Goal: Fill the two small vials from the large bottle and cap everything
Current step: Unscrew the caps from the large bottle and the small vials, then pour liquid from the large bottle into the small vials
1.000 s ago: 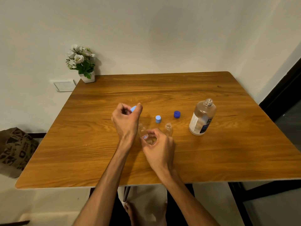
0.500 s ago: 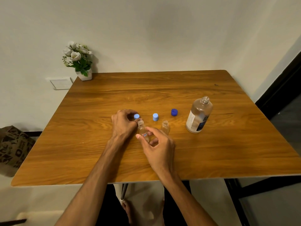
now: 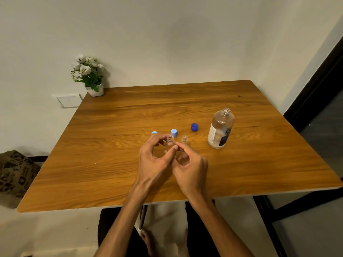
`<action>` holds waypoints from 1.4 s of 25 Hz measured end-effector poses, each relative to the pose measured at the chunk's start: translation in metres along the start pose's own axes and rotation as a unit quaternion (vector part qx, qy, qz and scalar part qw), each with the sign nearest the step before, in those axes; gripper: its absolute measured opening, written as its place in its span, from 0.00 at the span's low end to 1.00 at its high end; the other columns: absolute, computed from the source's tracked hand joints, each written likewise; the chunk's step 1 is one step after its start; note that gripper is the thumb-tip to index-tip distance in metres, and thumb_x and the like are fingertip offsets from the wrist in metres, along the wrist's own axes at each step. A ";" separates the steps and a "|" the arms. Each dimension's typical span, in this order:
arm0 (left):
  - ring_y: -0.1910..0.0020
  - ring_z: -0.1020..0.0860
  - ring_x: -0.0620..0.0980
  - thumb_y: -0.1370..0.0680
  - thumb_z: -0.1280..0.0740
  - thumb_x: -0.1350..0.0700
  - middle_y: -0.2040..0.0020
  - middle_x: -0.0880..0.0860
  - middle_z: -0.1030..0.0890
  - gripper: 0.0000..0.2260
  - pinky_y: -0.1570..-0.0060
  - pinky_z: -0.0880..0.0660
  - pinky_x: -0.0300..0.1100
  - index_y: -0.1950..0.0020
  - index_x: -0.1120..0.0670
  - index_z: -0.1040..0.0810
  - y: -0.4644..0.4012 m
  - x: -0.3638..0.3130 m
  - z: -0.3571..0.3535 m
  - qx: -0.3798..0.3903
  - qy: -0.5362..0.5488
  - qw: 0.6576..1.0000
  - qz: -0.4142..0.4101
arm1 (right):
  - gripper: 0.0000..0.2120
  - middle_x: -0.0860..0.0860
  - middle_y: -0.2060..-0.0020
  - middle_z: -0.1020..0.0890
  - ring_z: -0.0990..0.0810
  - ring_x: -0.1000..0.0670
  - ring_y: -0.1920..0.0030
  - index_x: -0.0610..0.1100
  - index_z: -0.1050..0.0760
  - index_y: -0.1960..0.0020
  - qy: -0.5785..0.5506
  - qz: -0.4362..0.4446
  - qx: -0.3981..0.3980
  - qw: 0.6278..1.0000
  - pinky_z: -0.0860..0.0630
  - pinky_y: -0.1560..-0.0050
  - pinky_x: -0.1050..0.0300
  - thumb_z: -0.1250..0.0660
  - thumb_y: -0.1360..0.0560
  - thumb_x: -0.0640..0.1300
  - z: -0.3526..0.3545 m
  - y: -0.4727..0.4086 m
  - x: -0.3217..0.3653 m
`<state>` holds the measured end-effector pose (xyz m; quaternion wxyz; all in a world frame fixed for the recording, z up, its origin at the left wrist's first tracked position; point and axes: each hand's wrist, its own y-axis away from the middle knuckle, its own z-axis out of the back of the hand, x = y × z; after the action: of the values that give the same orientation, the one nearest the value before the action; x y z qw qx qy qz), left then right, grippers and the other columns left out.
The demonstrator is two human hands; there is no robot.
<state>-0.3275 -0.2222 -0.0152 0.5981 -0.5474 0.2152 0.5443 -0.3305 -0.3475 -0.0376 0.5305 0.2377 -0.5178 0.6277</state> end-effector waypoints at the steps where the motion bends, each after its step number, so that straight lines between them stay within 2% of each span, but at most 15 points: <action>1: 0.52 0.19 0.47 0.27 0.23 0.57 0.49 0.47 0.16 0.13 0.48 0.22 0.41 0.42 0.54 0.15 0.000 0.001 -0.004 -0.002 -0.001 1.000 0.006 | 0.22 0.53 0.56 0.12 0.16 0.59 0.63 0.46 0.17 0.35 0.002 -0.007 0.010 1.000 0.25 0.67 0.73 0.20 0.28 0.40 0.003 0.000 -0.002; 5: 0.54 0.18 0.50 0.28 0.21 0.59 0.52 0.48 0.15 0.12 0.51 0.19 0.49 0.46 0.52 0.14 0.000 0.007 -0.009 -0.022 -0.002 0.999 0.032 | 0.23 0.54 0.49 0.12 0.14 0.61 0.60 0.45 0.18 0.33 -0.005 -0.015 0.028 0.999 0.22 0.65 0.73 0.20 0.27 0.41 0.015 0.000 -0.007; 9: 0.54 0.17 0.51 0.29 0.22 0.54 0.50 0.49 0.15 0.14 0.51 0.18 0.52 0.45 0.53 0.14 -0.007 0.022 -0.003 -0.058 -0.033 0.996 0.051 | 0.15 0.54 0.51 0.12 0.15 0.60 0.56 0.48 0.17 0.39 -0.027 -0.070 -0.128 0.989 0.18 0.64 0.65 0.23 0.25 0.42 0.047 -0.006 -0.017; 12: 0.53 0.17 0.49 0.28 0.21 0.57 0.49 0.48 0.15 0.13 0.50 0.17 0.55 0.44 0.52 0.14 -0.010 0.034 -0.003 -0.065 -0.067 0.993 0.078 | 0.22 0.55 0.45 0.15 0.17 0.57 0.51 0.48 0.20 0.34 -0.014 -0.093 -0.191 0.977 0.16 0.57 0.53 0.22 0.27 0.43 0.071 -0.024 -0.034; 16: 0.55 0.17 0.49 0.28 0.21 0.56 0.50 0.47 0.15 0.13 0.52 0.17 0.55 0.44 0.51 0.15 -0.012 0.041 -0.004 -0.077 -0.068 0.990 0.098 | 0.42 0.53 0.33 0.22 0.21 0.52 0.41 0.51 0.32 0.23 0.036 -0.128 -0.149 0.980 0.18 0.46 0.50 0.18 0.32 0.52 0.079 -0.050 -0.059; 18: 0.54 0.17 0.47 0.28 0.20 0.56 0.50 0.46 0.15 0.14 0.52 0.16 0.54 0.43 0.50 0.15 -0.011 0.039 -0.005 -0.076 -0.060 0.989 0.108 | 0.47 0.50 0.29 0.23 0.22 0.49 0.35 0.51 0.35 0.21 0.039 -0.137 -0.111 0.984 0.19 0.40 0.47 0.17 0.33 0.56 0.076 -0.060 -0.066; 20: 0.54 0.17 0.46 0.27 0.20 0.56 0.49 0.46 0.15 0.16 0.51 0.16 0.51 0.41 0.50 0.15 -0.009 0.034 -0.005 -0.079 -0.052 0.989 0.112 | 0.44 0.51 0.33 0.20 0.21 0.48 0.36 0.50 0.32 0.24 0.032 -0.132 -0.093 0.986 0.18 0.39 0.43 0.17 0.33 0.55 0.072 -0.070 -0.068; 22: 0.55 0.18 0.45 0.27 0.20 0.56 0.50 0.45 0.15 0.16 0.52 0.16 0.50 0.41 0.48 0.16 -0.007 0.031 -0.005 -0.077 -0.038 0.990 0.114 | 0.36 0.54 0.41 0.18 0.19 0.50 0.43 0.47 0.26 0.30 0.026 -0.117 -0.106 0.987 0.18 0.43 0.39 0.16 0.33 0.52 0.069 -0.075 -0.068; 24: 0.56 0.18 0.47 0.27 0.20 0.56 0.52 0.45 0.16 0.16 0.53 0.16 0.51 0.43 0.45 0.18 -0.005 0.028 -0.003 -0.078 -0.021 0.989 0.122 | 0.33 0.54 0.43 0.17 0.19 0.49 0.44 0.46 0.24 0.32 0.018 -0.092 -0.123 0.988 0.18 0.44 0.38 0.17 0.34 0.51 0.071 -0.076 -0.066; 26: 0.55 0.17 0.50 0.28 0.19 0.55 0.52 0.46 0.16 0.16 0.53 0.16 0.54 0.43 0.46 0.18 -0.003 0.027 -0.003 -0.085 -0.009 0.988 0.131 | 0.35 0.54 0.39 0.18 0.19 0.50 0.41 0.46 0.24 0.30 0.020 -0.045 -0.121 0.991 0.18 0.41 0.40 0.18 0.34 0.53 0.075 -0.072 -0.063; 27: 0.54 0.17 0.51 0.27 0.19 0.55 0.52 0.47 0.16 0.16 0.52 0.16 0.55 0.43 0.47 0.17 -0.002 0.027 -0.003 -0.086 -0.005 0.987 0.134 | 0.35 0.55 0.38 0.19 0.19 0.52 0.39 0.46 0.25 0.29 0.023 -0.019 -0.113 0.993 0.18 0.39 0.44 0.19 0.33 0.53 0.078 -0.070 -0.060; 30: 0.52 0.17 0.50 0.27 0.19 0.56 0.50 0.45 0.16 0.15 0.50 0.16 0.56 0.43 0.48 0.16 0.001 0.018 -0.005 -0.097 0.015 0.987 0.124 | 0.36 0.53 0.38 0.21 0.23 0.63 0.41 0.43 0.25 0.27 0.032 0.054 -0.086 0.994 0.23 0.42 0.69 0.17 0.33 0.48 0.088 -0.068 -0.046; 31: 0.52 0.17 0.49 0.27 0.19 0.56 0.50 0.44 0.16 0.15 0.51 0.16 0.56 0.43 0.47 0.16 0.000 0.013 -0.005 -0.099 0.024 0.989 0.111 | 0.37 0.50 0.38 0.21 0.23 0.64 0.41 0.42 0.25 0.27 0.040 0.075 -0.073 0.994 0.24 0.44 0.73 0.17 0.33 0.45 0.090 -0.070 -0.042; 33: 0.50 0.17 0.45 0.27 0.20 0.55 0.49 0.42 0.16 0.15 0.51 0.16 0.52 0.42 0.47 0.17 -0.004 0.003 -0.003 -0.092 0.031 0.993 0.067 | 0.38 0.45 0.37 0.21 0.23 0.59 0.41 0.40 0.25 0.26 0.064 0.108 -0.042 0.991 0.25 0.45 0.77 0.16 0.33 0.41 0.092 -0.074 -0.032; 35: 0.49 0.17 0.44 0.26 0.21 0.54 0.48 0.42 0.16 0.15 0.49 0.16 0.48 0.41 0.48 0.16 -0.009 -0.007 -0.001 -0.094 0.039 0.994 0.037 | 0.38 0.44 0.36 0.20 0.22 0.53 0.39 0.41 0.24 0.26 0.087 0.140 -0.017 0.986 0.21 0.43 0.69 0.16 0.34 0.41 0.095 -0.080 -0.024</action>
<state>-0.3210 -0.2245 -0.0058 0.5149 -0.6137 0.2062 0.5619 -0.2734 -0.4512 0.0073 0.4845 0.0987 -0.5083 0.7051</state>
